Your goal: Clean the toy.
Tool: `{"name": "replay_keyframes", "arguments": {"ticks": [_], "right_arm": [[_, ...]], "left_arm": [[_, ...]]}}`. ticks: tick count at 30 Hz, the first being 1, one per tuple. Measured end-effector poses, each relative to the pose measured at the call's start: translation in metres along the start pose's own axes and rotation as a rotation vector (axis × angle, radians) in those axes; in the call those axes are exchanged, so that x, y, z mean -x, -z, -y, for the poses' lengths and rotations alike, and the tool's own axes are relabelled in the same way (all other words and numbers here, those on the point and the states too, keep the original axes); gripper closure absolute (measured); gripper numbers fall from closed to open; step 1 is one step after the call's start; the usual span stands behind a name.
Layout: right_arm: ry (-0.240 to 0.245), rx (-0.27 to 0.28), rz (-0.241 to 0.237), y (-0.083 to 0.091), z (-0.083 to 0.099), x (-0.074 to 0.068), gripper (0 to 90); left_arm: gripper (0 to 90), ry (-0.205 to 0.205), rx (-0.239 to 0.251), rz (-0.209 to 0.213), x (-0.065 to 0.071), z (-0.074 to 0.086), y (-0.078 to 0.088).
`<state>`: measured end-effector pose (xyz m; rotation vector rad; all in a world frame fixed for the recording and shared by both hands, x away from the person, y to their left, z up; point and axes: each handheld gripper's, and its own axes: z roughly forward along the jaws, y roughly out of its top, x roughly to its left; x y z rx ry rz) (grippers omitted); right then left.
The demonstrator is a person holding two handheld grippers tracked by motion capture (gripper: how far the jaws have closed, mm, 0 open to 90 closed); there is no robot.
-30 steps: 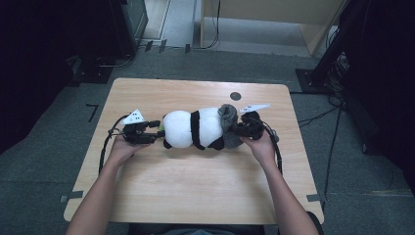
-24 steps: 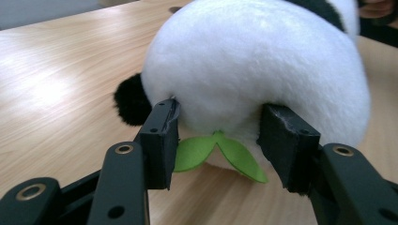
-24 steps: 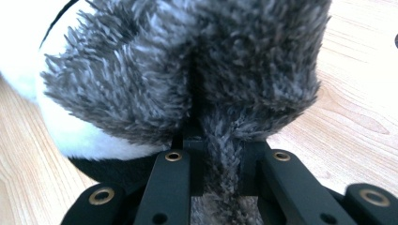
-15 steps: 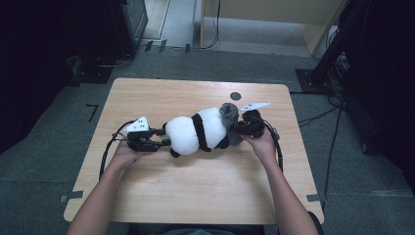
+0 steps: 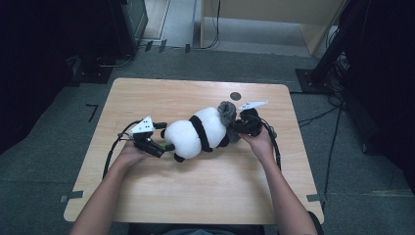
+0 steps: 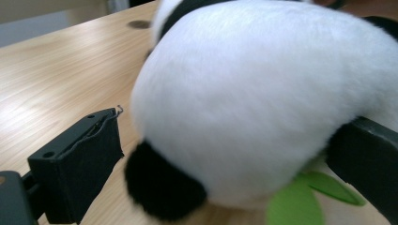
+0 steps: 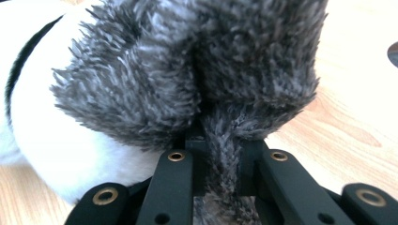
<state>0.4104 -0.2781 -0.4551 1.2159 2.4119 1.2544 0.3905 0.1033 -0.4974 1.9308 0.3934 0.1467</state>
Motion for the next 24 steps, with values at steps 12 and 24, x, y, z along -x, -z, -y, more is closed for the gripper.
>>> {"name": "replay_keyframes", "arguments": {"ticks": [12, 24], "right_arm": [[0.017, 0.052, 0.035, 0.006, -0.006, -0.008, 82.0], [0.029, 0.052, 0.133, 0.020, -0.011, 0.000, 80.5]], "left_arm": [[11.6, -0.063, -0.036, 0.161, 0.038, -0.019, -0.021], [46.5, -0.087, -0.079, 0.076, 0.063, -0.034, -0.014]]}}
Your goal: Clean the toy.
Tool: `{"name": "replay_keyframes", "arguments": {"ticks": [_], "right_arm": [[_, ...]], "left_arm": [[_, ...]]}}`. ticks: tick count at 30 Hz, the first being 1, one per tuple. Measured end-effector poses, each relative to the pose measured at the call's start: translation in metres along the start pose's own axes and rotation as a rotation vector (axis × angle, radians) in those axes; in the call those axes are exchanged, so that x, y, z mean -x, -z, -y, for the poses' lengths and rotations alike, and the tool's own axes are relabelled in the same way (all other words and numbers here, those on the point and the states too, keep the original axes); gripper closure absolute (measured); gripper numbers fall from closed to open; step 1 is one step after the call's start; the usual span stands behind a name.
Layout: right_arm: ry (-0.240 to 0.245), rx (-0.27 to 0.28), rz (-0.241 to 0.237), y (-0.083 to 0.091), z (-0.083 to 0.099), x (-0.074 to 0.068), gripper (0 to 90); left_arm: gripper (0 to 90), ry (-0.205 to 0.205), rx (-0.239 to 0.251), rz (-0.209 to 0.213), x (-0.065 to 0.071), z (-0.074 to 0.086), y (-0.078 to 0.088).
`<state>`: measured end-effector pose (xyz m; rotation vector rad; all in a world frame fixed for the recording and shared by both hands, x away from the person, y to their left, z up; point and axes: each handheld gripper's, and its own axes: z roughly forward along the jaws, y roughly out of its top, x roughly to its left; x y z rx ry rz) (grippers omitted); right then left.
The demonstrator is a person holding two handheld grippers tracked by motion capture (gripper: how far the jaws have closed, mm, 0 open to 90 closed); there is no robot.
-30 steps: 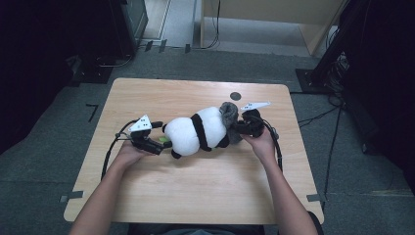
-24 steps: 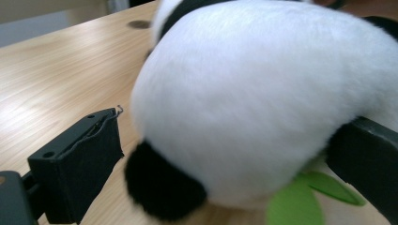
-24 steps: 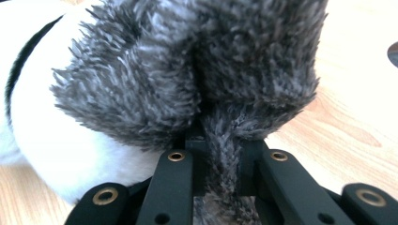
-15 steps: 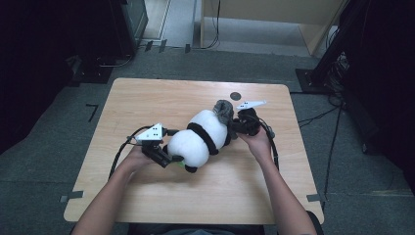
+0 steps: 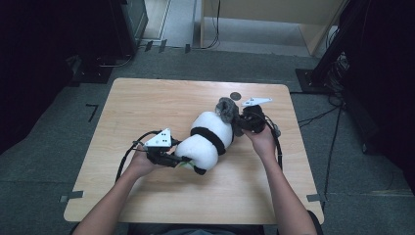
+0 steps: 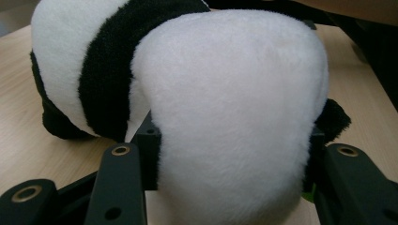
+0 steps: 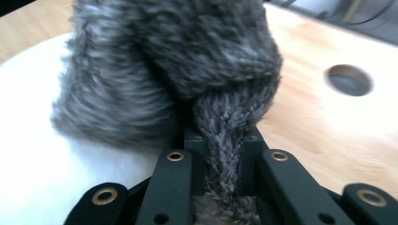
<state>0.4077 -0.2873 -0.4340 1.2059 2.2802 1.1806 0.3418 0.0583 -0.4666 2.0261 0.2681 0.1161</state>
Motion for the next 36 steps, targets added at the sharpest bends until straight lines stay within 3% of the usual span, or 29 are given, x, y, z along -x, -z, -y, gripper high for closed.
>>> {"name": "replay_keyframes", "arguments": {"ticks": [6, 10, 16, 19, 24, 29, 36], "right_arm": [[-0.043, 0.026, -0.005, 0.017, -0.002, 0.003, 79.8], [-0.064, 0.042, -0.061, 0.024, -0.006, -0.006, 79.6], [-0.063, 0.044, -0.148, 0.029, -0.015, -0.029, 79.0], [-0.048, 0.040, -0.198, 0.028, -0.018, -0.044, 78.4], [0.002, 0.037, -0.262, 0.024, -0.023, -0.072, 78.3], [0.030, 0.015, -0.294, 0.014, -0.022, -0.095, 78.2], [0.038, 0.009, -0.304, 0.009, -0.017, -0.108, 78.5]], "left_arm": [[45.8, 0.064, 0.027, -0.114, -0.005, -0.001, 0.009], [45.0, 0.129, 0.039, -0.200, -0.008, -0.004, 0.009], [44.0, 0.155, 0.016, -0.292, -0.003, -0.007, 0.003], [42.9, 0.116, -0.016, -0.336, 0.000, -0.008, 0.001], [42.9, 0.185, 0.009, -0.361, -0.004, -0.007, 0.002], [42.6, 0.243, 0.025, -0.377, -0.005, -0.008, 0.001], [42.6, 0.274, 0.033, -0.395, -0.005, -0.012, -0.001]]}}
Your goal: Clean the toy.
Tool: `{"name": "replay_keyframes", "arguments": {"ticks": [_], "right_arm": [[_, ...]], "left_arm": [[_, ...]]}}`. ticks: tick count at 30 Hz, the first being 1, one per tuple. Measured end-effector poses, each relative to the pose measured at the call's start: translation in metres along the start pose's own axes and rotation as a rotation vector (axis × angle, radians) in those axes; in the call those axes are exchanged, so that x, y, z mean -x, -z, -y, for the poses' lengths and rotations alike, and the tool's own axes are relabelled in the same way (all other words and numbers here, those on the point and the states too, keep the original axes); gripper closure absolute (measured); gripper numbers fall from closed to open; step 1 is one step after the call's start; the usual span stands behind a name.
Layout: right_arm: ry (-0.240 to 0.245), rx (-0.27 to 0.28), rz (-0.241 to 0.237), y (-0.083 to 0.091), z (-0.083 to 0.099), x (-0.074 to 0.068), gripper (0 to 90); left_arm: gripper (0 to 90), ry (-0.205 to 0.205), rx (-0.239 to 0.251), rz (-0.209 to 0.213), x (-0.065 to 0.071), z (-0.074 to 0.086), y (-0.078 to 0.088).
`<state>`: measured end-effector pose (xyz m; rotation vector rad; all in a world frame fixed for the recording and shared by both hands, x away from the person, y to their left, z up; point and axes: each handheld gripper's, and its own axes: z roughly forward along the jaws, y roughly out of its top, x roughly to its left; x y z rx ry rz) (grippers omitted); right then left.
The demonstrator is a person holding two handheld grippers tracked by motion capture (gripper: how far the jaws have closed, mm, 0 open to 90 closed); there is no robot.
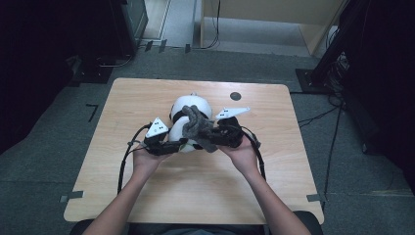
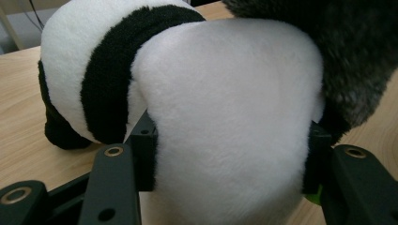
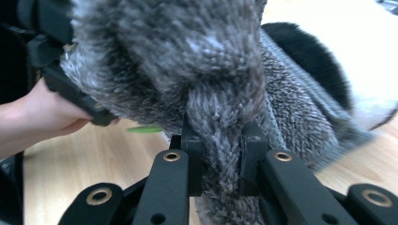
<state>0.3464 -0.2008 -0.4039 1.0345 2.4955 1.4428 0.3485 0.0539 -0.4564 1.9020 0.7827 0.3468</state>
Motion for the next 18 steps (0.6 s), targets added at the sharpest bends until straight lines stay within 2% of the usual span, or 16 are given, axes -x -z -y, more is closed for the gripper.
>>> {"name": "replay_keyframes", "arguments": {"ticks": [6, 12, 18], "right_arm": [[0.047, -0.029, -0.003, -0.013, 0.006, -0.013, 78.5], [0.092, -0.102, -0.021, -0.034, 0.017, -0.023, 78.9], [0.110, -0.099, -0.026, -0.045, 0.023, -0.023, 79.3]], "left_arm": [[42.7, 0.028, 0.000, -0.014, -0.002, -0.002, 0.000], [43.1, 0.091, 0.015, -0.006, -0.008, -0.006, 0.005], [43.0, 0.118, 0.020, -0.013, -0.010, -0.007, 0.008]]}}
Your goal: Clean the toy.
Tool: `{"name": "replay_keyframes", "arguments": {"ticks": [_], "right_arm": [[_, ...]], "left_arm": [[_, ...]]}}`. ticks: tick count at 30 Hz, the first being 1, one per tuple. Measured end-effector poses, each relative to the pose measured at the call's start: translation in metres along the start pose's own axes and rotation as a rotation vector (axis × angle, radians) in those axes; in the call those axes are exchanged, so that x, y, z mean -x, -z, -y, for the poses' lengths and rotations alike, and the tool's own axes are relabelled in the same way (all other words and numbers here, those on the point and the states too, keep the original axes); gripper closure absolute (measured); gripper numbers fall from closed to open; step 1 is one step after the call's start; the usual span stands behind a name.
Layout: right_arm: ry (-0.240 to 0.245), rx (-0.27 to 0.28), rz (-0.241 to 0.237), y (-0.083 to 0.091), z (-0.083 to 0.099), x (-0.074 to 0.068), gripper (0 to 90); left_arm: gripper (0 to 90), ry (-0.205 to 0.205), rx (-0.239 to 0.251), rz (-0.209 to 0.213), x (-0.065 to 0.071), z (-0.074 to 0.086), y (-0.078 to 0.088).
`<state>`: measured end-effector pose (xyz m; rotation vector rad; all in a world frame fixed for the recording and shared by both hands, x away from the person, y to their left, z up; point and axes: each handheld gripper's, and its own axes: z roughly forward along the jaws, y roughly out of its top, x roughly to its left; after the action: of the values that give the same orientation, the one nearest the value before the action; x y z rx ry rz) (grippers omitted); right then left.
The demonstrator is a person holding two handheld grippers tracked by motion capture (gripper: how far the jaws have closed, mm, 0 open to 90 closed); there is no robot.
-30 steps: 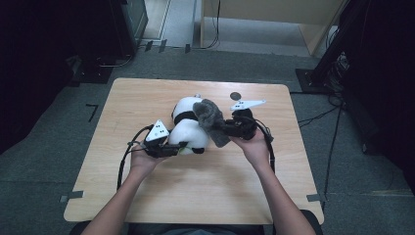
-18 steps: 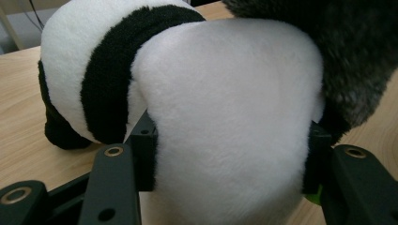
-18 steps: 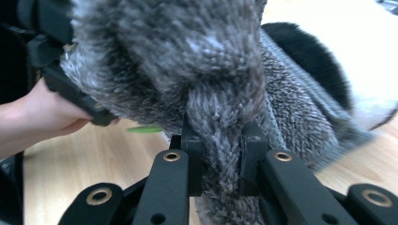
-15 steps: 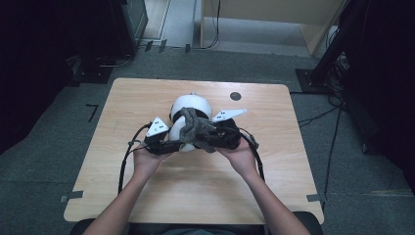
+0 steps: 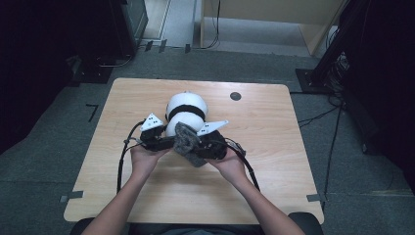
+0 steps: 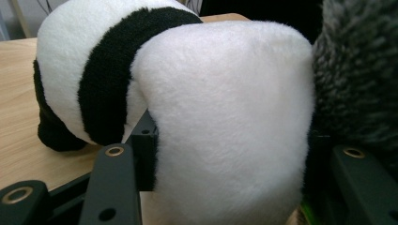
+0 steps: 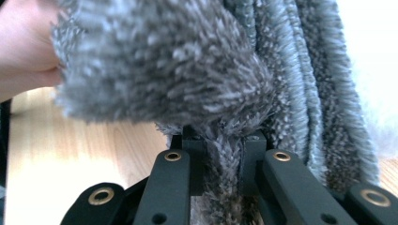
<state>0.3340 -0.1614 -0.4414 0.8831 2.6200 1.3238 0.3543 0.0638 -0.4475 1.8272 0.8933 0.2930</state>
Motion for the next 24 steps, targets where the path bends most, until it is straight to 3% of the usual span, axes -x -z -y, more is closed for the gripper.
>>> {"name": "replay_keyframes", "arguments": {"ticks": [2, 5, 6, 10, 13, 17, 24], "right_arm": [[0.016, 0.003, 0.002, -0.002, 0.002, 0.002, 79.5], [0.066, -0.054, 0.046, -0.009, 0.006, 0.000, 79.5], [0.071, -0.066, 0.056, -0.011, 0.007, -0.001, 79.5], [0.047, -0.052, 0.037, -0.012, 0.008, 0.003, 79.6], [0.055, -0.067, 0.052, -0.013, 0.010, 0.007, 79.6], [0.030, -0.080, 0.073, -0.012, 0.013, 0.016, 79.5], [-0.030, -0.079, 0.132, 0.000, 0.017, 0.038, 79.4]], "left_arm": [[43.0, 0.011, 0.001, 0.001, -0.001, 0.000, 0.000], [43.0, 0.040, 0.020, 0.020, -0.003, -0.002, 0.003], [43.0, 0.030, 0.027, 0.019, -0.002, -0.002, 0.003], [43.0, 0.032, 0.034, 0.019, -0.003, -0.003, 0.006], [43.0, 0.047, 0.046, 0.032, -0.004, -0.003, 0.008], [43.0, 0.059, 0.082, 0.050, -0.006, -0.005, 0.014], [42.8, 0.011, 0.116, 0.087, -0.001, -0.005, 0.019]]}}
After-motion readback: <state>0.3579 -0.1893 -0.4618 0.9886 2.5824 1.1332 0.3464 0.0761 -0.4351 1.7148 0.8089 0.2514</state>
